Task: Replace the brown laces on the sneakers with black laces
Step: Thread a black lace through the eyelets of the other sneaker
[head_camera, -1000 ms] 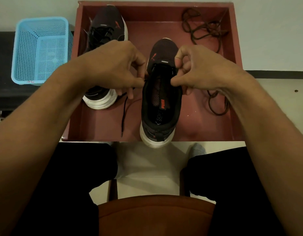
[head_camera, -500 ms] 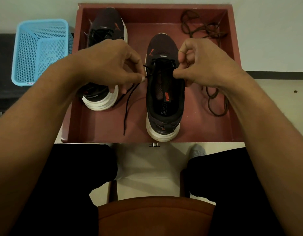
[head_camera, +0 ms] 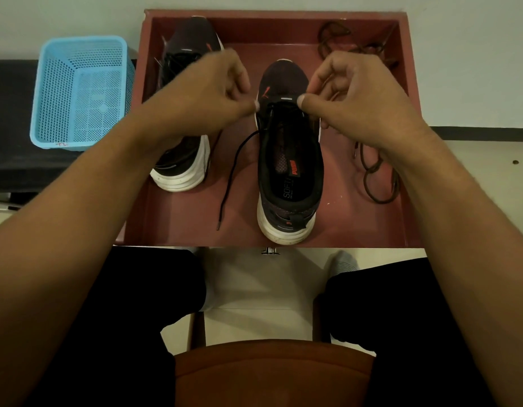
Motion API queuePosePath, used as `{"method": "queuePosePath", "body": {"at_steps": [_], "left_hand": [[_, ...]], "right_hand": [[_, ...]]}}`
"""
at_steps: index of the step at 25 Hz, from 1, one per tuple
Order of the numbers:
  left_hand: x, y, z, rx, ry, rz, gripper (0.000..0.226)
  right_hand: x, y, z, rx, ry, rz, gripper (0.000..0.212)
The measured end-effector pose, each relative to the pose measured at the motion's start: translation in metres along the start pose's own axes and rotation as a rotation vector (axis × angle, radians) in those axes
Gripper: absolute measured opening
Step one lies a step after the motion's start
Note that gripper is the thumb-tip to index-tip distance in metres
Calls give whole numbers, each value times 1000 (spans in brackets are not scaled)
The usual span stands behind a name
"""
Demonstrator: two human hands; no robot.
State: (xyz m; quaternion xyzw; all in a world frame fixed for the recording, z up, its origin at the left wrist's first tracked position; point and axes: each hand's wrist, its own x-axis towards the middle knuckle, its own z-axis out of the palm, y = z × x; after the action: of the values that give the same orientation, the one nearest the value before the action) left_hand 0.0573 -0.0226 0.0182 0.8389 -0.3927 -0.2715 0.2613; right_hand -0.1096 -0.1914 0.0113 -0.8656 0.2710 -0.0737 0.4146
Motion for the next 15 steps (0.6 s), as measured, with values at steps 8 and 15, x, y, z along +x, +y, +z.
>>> {"method": "queuePosePath", "body": {"at_steps": [8, 15], "left_hand": [[-15, 27, -16, -672, -42, 285, 11], [-17, 36, -6, -940, -185, 269, 26]], "right_hand": [[-1, -23, 24, 65, -94, -276, 38], [-2, -24, 23, 334, -227, -436, 20]]}}
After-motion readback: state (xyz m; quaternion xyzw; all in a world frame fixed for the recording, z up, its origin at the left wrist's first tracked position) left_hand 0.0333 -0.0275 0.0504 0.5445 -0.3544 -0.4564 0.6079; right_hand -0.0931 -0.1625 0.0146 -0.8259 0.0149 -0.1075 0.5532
